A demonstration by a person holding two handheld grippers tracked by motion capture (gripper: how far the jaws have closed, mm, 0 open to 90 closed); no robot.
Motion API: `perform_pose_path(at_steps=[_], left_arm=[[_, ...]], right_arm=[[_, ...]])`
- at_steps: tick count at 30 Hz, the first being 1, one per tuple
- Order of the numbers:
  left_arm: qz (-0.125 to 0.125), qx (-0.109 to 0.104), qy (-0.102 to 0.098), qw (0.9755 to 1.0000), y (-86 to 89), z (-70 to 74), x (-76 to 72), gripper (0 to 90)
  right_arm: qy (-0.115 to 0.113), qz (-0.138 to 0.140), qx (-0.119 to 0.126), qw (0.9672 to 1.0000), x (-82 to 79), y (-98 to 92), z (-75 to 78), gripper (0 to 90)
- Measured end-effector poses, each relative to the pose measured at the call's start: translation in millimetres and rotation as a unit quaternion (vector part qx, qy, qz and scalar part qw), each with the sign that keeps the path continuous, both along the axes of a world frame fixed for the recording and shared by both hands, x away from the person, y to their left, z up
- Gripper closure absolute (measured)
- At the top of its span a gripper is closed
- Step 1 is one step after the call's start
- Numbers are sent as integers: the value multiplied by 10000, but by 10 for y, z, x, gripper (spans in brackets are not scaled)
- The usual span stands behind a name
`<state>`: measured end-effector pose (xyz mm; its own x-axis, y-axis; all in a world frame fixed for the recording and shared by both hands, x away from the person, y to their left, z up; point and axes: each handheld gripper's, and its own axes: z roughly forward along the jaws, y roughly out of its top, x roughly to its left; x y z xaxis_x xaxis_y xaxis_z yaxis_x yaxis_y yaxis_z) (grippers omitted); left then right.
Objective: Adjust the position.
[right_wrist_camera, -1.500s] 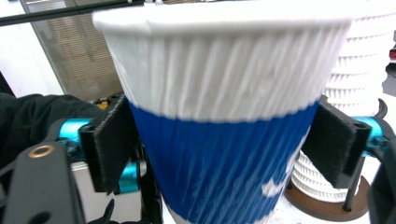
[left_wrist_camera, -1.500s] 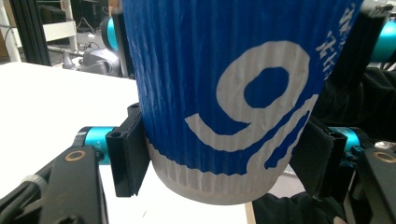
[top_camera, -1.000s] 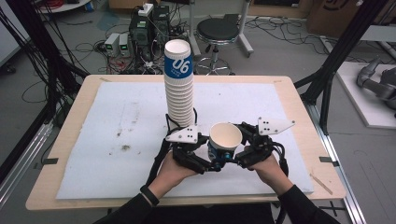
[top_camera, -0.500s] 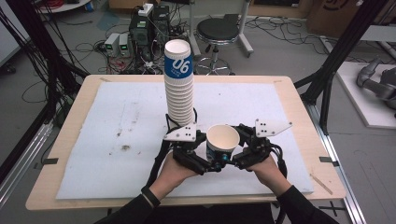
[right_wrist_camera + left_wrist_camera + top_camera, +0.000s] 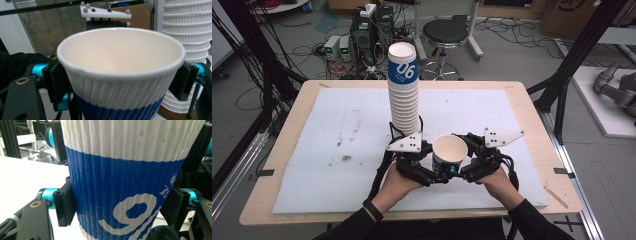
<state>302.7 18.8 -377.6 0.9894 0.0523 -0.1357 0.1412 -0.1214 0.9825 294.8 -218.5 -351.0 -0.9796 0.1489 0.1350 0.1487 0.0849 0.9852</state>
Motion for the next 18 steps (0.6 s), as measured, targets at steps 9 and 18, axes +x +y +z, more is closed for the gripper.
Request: perform_pose_path(at_steps=[9, 18], left_arm=[[6, -13, -15, 10000, -4, -8, 2, 263], [130, 75, -96, 9998, 9, -1, -6, 187]], right_arm=[[64, 6, 68, 10000, 6, -10, 4, 184], [-22, -84, 54, 9999, 18, -38, 9, 194]])
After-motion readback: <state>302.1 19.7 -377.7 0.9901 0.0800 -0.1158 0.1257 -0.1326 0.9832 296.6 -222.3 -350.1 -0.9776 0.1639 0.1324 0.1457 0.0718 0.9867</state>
